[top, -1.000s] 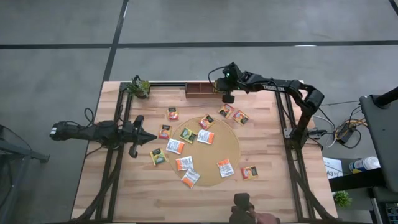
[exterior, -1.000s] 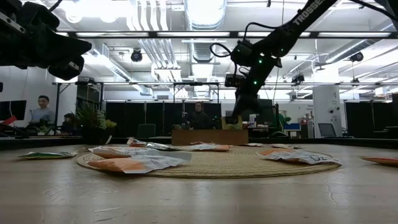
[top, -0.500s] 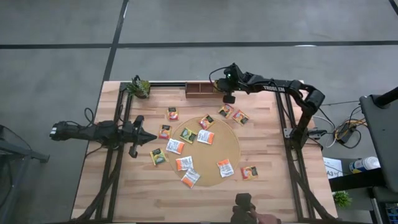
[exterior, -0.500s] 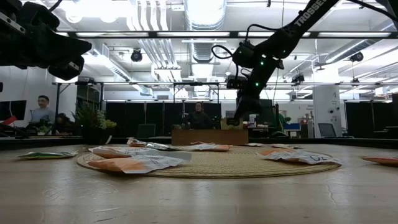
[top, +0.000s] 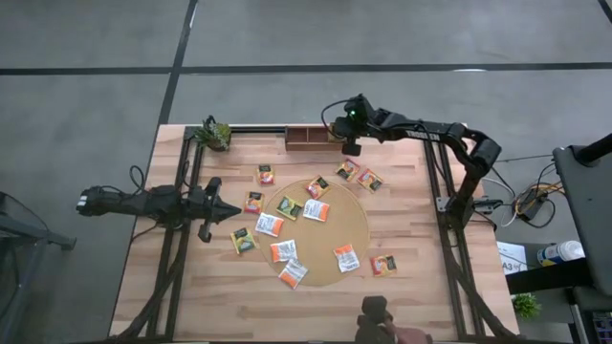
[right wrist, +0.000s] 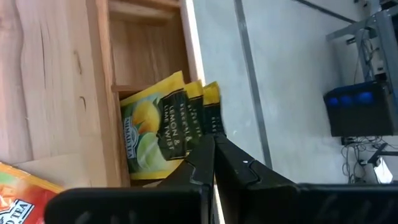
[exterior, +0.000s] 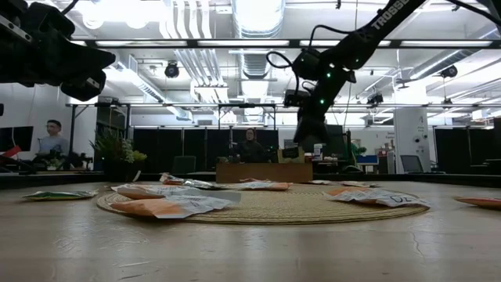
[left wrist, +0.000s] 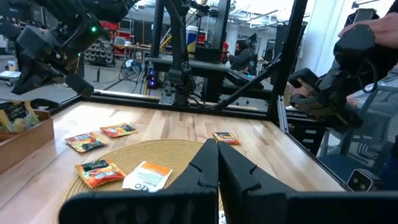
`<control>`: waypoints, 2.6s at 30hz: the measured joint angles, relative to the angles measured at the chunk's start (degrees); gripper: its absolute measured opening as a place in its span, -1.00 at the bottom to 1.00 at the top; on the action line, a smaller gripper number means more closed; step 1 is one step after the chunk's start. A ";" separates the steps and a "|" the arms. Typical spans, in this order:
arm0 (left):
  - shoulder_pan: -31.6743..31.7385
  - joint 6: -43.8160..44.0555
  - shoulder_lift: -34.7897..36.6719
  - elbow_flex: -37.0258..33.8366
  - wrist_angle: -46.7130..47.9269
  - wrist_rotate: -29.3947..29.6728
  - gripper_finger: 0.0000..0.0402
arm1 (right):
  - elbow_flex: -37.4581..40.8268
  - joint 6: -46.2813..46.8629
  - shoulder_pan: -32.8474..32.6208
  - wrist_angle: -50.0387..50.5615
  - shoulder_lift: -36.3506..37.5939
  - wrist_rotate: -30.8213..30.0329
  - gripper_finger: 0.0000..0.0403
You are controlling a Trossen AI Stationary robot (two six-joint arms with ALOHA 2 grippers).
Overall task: Pick & Place Tea
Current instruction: Put the top yellow tea bag into the right section of the wooden organizer
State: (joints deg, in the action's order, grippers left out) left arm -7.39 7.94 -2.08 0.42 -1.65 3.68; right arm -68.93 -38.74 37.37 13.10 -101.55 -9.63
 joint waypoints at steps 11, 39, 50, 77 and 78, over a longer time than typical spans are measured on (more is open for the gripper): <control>0.01 -0.02 0.00 0.01 0.00 0.00 -1.00 | -0.07 6.38 -3.85 -0.07 5.00 1.03 -0.96; 0.01 -0.01 0.01 0.01 0.00 0.00 -1.00 | -5.15 35.31 -26.46 9.48 5.38 2.34 -0.79; -0.01 -0.02 -0.01 0.01 0.00 0.00 -1.00 | -15.48 49.80 -28.95 21.54 -3.73 4.02 -0.17; 0.01 -0.01 -0.01 0.00 0.00 0.00 -1.00 | -48.32 57.79 -29.63 46.52 -31.97 13.94 0.44; 0.01 0.00 -0.01 -0.01 0.00 0.00 -1.00 | -49.18 58.38 -29.70 46.84 -32.52 14.83 0.45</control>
State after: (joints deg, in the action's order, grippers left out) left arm -7.38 7.94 -2.09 0.40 -1.65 3.68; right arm -118.10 19.64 7.67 59.94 -134.08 5.20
